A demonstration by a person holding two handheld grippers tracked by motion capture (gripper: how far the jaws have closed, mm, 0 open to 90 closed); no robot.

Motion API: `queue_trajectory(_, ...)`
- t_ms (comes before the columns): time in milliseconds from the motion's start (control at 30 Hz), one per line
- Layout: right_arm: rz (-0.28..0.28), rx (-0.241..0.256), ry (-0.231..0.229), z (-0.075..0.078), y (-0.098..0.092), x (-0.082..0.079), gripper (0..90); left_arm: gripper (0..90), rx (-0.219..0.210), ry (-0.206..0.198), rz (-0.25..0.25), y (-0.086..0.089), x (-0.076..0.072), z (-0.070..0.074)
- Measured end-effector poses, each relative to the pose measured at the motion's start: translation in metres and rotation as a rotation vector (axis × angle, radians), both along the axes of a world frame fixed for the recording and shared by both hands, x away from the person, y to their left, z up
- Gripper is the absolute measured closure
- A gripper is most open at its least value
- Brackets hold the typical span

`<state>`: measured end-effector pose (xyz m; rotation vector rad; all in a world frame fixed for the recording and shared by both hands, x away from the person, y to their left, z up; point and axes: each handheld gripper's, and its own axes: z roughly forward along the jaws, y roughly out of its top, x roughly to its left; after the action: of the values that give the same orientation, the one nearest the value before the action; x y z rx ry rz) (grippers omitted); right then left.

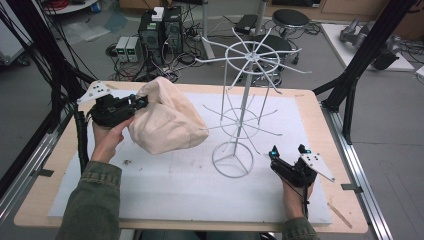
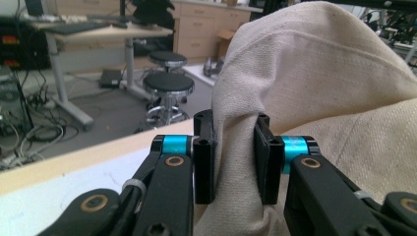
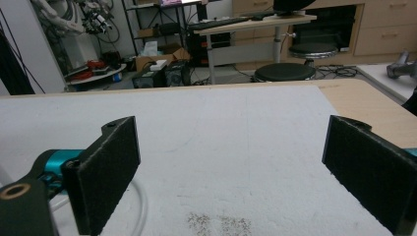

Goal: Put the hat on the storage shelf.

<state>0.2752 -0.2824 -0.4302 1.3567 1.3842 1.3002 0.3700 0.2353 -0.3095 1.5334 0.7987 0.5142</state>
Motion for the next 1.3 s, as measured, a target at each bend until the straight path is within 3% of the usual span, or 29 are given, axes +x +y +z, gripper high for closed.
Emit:
queue_trajectory(400,0.004,0.004,-0.002,0.000,0.001,0.000,6.2,74.5,-0.192,-0.076,-0.065,0.012,-0.017,0.029)
queue_trajectory(500,0.004,0.003,-0.004,0.000,0.001,0.000,6.2,74.5,-0.208,-0.120,-0.076,0.010,-0.023,0.039)
queue_trajectory(667,0.002,0.008,-0.006,0.001,0.002,-0.001,6.2,74.5,-0.234,-0.159,-0.109,0.002,-0.031,0.055)
queue_trajectory(867,0.004,0.006,-0.007,0.001,0.002,-0.001,6.2,74.5,-0.325,-0.194,-0.172,-0.002,-0.034,0.076)
queue_trajectory(1100,0.002,0.008,-0.011,0.001,0.001,-0.001,6.2,74.5,-0.375,-0.224,-0.178,-0.003,-0.036,0.098)
queue_trajectory(1167,0.008,0.009,-0.002,0.001,0.002,-0.001,6.1,74.5,-0.391,-0.251,-0.179,-0.001,-0.038,0.106)
queue_trajectory(1300,0.010,0.007,-0.001,0.000,0.002,-0.001,6.2,74.5,-0.453,-0.277,-0.192,0.005,-0.039,0.116)
